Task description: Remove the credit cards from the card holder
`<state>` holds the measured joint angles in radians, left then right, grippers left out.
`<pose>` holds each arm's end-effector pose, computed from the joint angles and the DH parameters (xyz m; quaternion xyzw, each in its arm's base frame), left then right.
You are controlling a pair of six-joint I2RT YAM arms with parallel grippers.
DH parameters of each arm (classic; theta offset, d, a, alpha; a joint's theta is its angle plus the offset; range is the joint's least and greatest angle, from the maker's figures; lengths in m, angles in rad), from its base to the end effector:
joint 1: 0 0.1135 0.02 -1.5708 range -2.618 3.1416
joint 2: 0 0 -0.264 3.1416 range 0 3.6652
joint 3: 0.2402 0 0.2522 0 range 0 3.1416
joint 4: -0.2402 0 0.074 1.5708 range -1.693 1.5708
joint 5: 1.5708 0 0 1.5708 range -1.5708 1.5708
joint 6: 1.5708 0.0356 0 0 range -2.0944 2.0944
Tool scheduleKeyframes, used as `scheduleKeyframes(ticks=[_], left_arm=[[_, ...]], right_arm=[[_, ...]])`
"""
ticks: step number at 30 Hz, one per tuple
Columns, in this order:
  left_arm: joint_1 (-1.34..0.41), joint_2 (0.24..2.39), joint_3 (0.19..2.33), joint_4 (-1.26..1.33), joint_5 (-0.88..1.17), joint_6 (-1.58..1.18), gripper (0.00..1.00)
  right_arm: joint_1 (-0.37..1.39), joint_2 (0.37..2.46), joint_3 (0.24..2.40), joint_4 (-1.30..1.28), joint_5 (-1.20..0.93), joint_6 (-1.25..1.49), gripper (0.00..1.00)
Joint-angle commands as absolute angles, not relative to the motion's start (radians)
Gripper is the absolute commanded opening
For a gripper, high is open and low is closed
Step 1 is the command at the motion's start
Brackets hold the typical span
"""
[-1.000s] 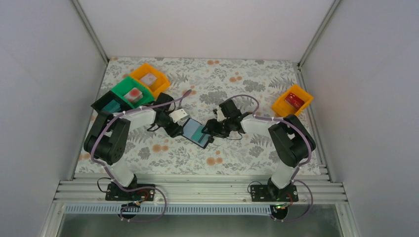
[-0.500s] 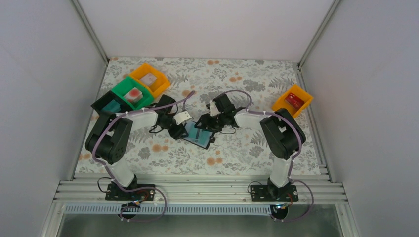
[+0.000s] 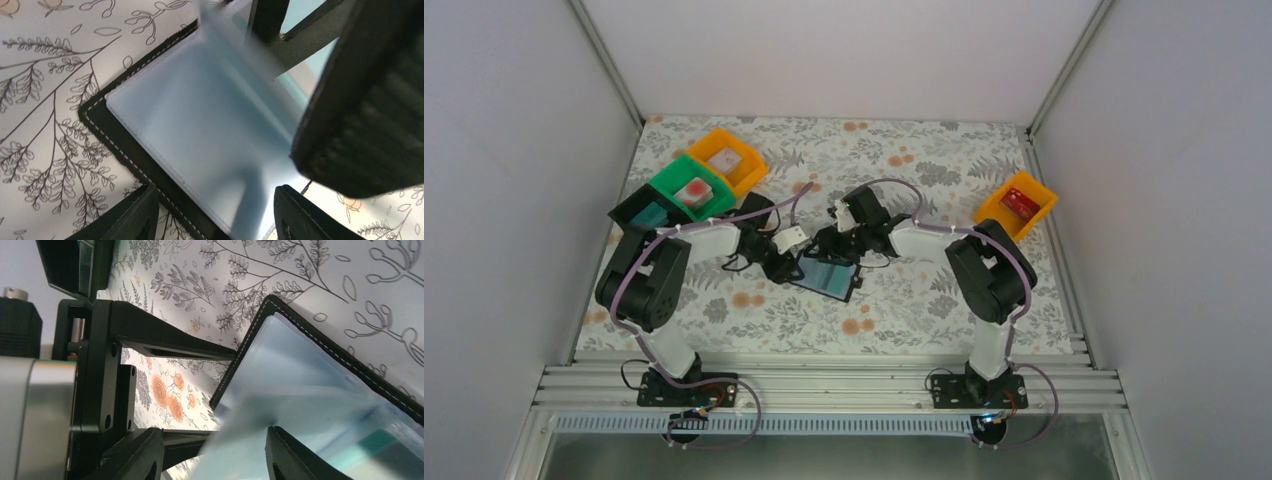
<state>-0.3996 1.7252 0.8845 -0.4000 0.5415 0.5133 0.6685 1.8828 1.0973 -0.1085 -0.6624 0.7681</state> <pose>0.2716 -0.1346 0.1330 0.4584 0.8338 -0.2544 0.1730 0.2851 0.2531 0.1544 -0.0634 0.8963 0.4376 0.0345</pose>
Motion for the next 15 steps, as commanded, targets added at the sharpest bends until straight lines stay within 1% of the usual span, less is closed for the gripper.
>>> scheduleKeyframes(ticks=[1, 6, 15], left_arm=[[-0.372, 1.751, 0.866, -0.464, 0.589, 0.525, 0.58], [-0.301, 1.742, 0.87, -0.474, 0.632, 0.524, 0.56], [-0.308, 1.758, 0.895, -0.489, 0.666, 0.542, 0.56]], right_arm=[[0.714, 1.917, 1.155, -0.076, -0.673, 0.792, 0.54], [0.716, 1.934, 1.156, -0.074, -0.639, 0.802, 0.53], [0.714, 1.87, 1.155, -0.167, -0.544, 0.767, 0.53]])
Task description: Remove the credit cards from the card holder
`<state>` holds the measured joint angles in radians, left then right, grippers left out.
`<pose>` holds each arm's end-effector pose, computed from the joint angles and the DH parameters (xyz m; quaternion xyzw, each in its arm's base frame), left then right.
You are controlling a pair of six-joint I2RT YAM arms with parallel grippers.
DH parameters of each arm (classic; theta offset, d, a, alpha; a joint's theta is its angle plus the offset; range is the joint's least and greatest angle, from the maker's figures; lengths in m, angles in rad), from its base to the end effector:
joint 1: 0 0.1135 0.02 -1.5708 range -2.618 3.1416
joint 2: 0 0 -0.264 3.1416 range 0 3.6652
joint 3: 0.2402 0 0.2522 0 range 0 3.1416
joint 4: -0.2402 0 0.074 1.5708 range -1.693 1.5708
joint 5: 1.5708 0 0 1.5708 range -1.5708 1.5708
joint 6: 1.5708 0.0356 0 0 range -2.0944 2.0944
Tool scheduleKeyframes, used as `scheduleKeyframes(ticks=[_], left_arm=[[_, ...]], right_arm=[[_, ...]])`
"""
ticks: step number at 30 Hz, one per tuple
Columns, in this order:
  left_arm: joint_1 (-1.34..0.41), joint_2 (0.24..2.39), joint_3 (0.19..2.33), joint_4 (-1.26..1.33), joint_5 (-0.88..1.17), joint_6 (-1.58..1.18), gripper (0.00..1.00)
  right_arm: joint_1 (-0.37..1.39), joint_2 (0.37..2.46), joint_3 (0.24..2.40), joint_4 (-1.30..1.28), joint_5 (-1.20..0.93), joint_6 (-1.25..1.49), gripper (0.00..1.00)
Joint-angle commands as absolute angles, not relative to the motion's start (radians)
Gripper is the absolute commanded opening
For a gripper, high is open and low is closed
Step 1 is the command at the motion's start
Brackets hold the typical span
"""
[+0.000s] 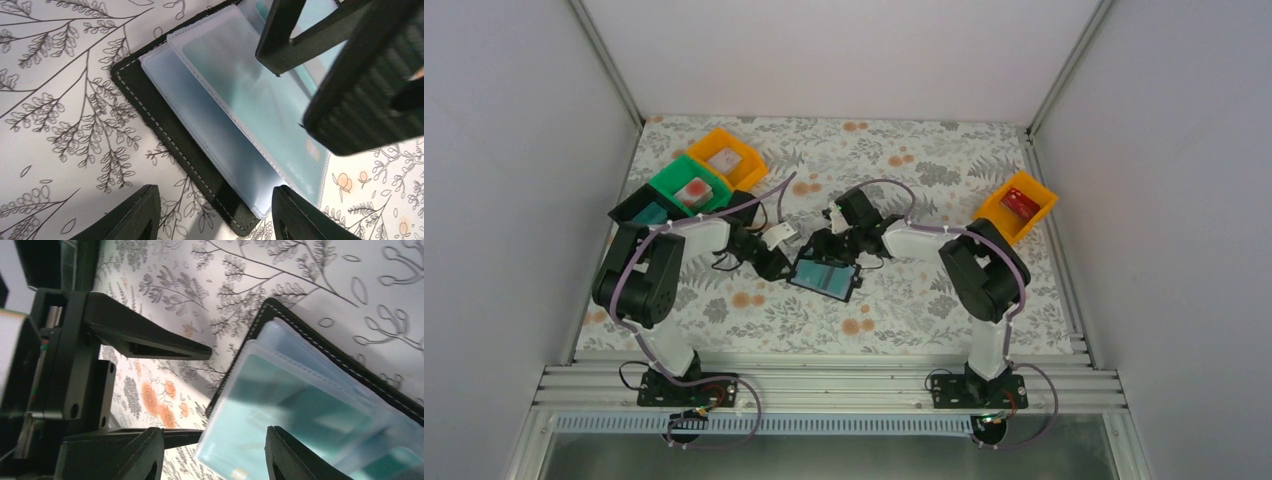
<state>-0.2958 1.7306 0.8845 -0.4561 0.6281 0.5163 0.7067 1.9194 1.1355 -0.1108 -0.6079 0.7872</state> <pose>0.2776 -0.1065 0.1314 0.4103 0.8495 -0.2903 0.1603 0.2839 0.2691 0.1506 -0.0630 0.9034 0.4222 0.0404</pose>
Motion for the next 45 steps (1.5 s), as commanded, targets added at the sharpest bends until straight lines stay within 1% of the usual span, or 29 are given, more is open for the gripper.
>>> scheduleKeyframes(ticks=[1, 5, 11, 17, 20, 26, 31, 34, 37, 40, 45], left_arm=[[-0.312, 1.763, 0.903, -0.494, 0.668, 0.542, 0.56], [-0.315, 1.769, 0.917, -0.503, 0.688, 0.538, 0.56], [-0.339, 1.78, 0.945, -0.514, 0.674, 0.527, 0.56], [-0.414, 1.757, 1.0, -0.523, 0.625, 0.516, 0.58], [-0.458, 1.78, 1.019, -0.521, 0.596, 0.514, 0.58], [-0.524, 1.817, 1.058, -0.512, 0.562, 0.494, 0.58], [-0.535, 1.84, 1.077, -0.503, 0.555, 0.484, 0.58], [-0.535, 1.864, 1.077, -0.494, 0.558, 0.472, 0.58], [-0.534, 1.861, 1.079, -0.506, 0.556, 0.468, 0.57], [-0.524, 1.802, 1.103, -0.541, 0.583, 0.486, 0.58], [-0.428, 1.739, 1.133, -0.602, 0.62, 0.457, 0.64]], right_arm=[[0.712, 1.851, 1.152, -0.184, -0.532, 0.761, 0.54], [0.701, 1.791, 1.131, -0.266, -0.458, 0.729, 0.56], [0.659, 1.673, 1.012, -0.336, -0.367, 0.715, 0.61], [0.615, 1.562, 0.878, -0.268, -0.418, 0.741, 0.64], [0.609, 1.535, 0.843, -0.21, -0.463, 0.743, 0.63], [0.599, 1.562, 0.816, -0.121, -0.567, 0.74, 0.57], [0.575, 1.564, 0.75, -0.026, -0.624, 0.793, 0.56], [0.571, 1.607, 0.744, 0.004, -0.633, 0.804, 0.53], [0.567, 1.623, 0.761, -0.04, -0.597, 0.793, 0.52], [0.565, 1.606, 0.8, -0.133, -0.511, 0.76, 0.52], [0.567, 1.6, 0.856, -0.286, -0.345, 0.712, 0.52]])
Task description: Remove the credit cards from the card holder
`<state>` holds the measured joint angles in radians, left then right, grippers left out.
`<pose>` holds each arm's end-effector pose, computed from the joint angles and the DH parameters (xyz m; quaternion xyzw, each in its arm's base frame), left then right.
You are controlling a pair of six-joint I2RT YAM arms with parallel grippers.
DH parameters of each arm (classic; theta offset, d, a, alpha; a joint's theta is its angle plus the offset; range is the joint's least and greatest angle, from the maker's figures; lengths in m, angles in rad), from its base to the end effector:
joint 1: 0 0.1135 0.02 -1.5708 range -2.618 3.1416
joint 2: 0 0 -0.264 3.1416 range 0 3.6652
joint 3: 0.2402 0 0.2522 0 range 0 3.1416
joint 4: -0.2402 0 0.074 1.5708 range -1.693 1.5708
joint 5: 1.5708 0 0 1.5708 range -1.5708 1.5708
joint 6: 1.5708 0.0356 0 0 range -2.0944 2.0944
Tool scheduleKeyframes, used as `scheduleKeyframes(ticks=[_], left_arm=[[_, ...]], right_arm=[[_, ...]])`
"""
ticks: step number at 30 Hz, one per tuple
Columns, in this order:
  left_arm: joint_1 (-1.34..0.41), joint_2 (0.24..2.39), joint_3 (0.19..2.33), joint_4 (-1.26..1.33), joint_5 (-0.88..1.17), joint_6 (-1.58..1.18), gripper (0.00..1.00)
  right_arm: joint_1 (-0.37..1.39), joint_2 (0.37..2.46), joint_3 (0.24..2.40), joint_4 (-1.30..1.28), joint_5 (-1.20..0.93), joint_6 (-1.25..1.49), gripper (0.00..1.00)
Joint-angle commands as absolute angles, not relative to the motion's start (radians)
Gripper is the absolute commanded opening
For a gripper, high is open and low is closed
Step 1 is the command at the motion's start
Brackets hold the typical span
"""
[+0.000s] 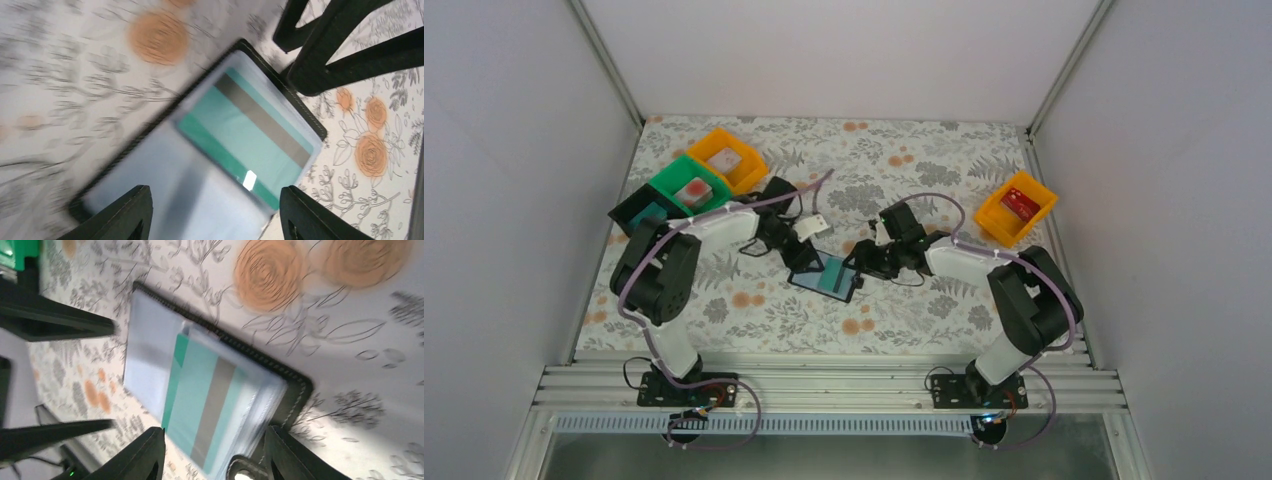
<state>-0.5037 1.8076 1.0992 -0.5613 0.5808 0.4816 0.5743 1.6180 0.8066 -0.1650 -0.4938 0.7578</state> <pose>0.2864 -0.1801 0.1572 0.4859 0.8143 -0.2847 0.1406 0.2457 0.1791 0.1536 0.0137 0.9298 0.3592 0.0789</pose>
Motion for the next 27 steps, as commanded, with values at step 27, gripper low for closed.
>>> scheduleKeyframes(ticks=[27], left_arm=[[-0.31, 1.943, 1.047, -0.649, 1.012, 0.377, 0.68]], right_arm=[[0.639, 1.886, 0.951, -0.136, -0.496, 0.765, 0.52]])
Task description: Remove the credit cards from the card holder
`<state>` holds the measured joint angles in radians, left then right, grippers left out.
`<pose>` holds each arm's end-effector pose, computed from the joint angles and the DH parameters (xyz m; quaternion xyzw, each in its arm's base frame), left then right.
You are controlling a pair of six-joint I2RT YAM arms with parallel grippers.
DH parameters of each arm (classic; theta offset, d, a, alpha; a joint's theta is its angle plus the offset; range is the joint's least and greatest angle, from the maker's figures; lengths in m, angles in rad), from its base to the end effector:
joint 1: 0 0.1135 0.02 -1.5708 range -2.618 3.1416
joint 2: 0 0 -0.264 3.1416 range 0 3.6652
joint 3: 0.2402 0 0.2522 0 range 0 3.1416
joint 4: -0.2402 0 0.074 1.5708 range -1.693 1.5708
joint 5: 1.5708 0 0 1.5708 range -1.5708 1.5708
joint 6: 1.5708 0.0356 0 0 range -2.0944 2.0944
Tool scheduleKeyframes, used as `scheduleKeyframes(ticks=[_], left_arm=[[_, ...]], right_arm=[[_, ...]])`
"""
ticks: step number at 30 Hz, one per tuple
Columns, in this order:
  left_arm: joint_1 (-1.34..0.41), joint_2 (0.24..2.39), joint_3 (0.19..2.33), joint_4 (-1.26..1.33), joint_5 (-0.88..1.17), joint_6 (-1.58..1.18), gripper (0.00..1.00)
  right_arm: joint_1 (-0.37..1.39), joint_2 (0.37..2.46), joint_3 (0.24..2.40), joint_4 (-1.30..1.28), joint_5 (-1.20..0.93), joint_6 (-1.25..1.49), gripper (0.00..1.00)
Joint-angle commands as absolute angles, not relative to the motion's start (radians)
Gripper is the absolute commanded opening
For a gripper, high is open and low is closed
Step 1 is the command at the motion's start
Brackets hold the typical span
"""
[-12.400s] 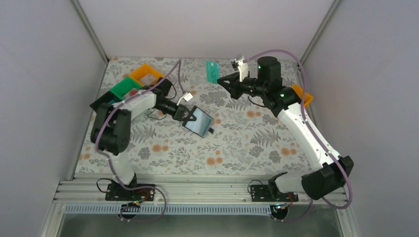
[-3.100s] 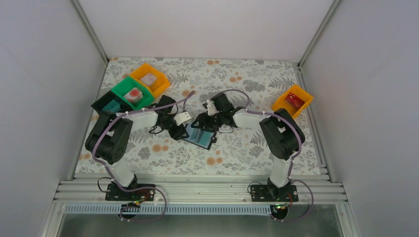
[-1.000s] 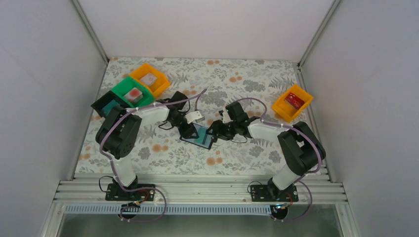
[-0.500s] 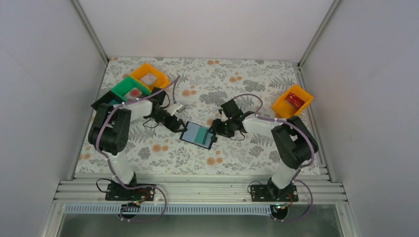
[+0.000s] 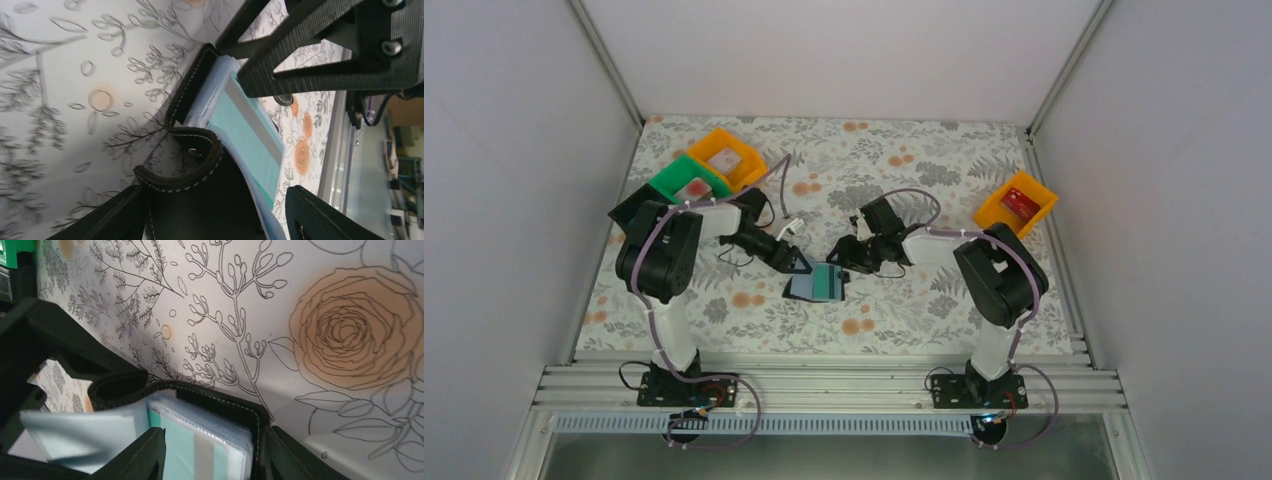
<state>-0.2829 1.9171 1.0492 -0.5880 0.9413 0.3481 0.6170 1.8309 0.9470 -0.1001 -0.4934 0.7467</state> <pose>0.3037 -0.1182 0.1194 0.3009 0.8378 -0.4508 0.0659 0.2740 0.2151 0.1295 -0.0103 0.9309 0.3582 0.0704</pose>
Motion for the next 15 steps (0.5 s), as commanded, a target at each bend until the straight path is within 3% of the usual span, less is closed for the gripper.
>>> scheduleKeyframes(ticks=[1, 3, 6, 7, 15], left_arm=[[-0.315, 1.941, 1.049, -0.655, 1.014, 0.383, 0.63], [-0.318, 1.943, 1.049, -0.662, 1.023, 0.393, 0.45], [-0.318, 1.953, 1.06, -0.683, 1.031, 0.412, 0.07], [-0.319, 1.954, 1.066, -0.694, 1.032, 0.423, 0.03], [-0.309, 1.805, 1.14, -0.765, 0.917, 0.517, 0.02]], right_arm=[[0.638, 1.881, 0.953, -0.139, -0.49, 0.763, 0.52], [0.639, 1.87, 0.953, -0.145, -0.479, 0.763, 0.52], [0.638, 1.856, 0.953, -0.156, -0.471, 0.753, 0.52], [0.637, 1.85, 0.952, -0.158, -0.47, 0.747, 0.52], [0.576, 1.638, 0.925, -0.173, -0.443, 0.603, 0.66]])
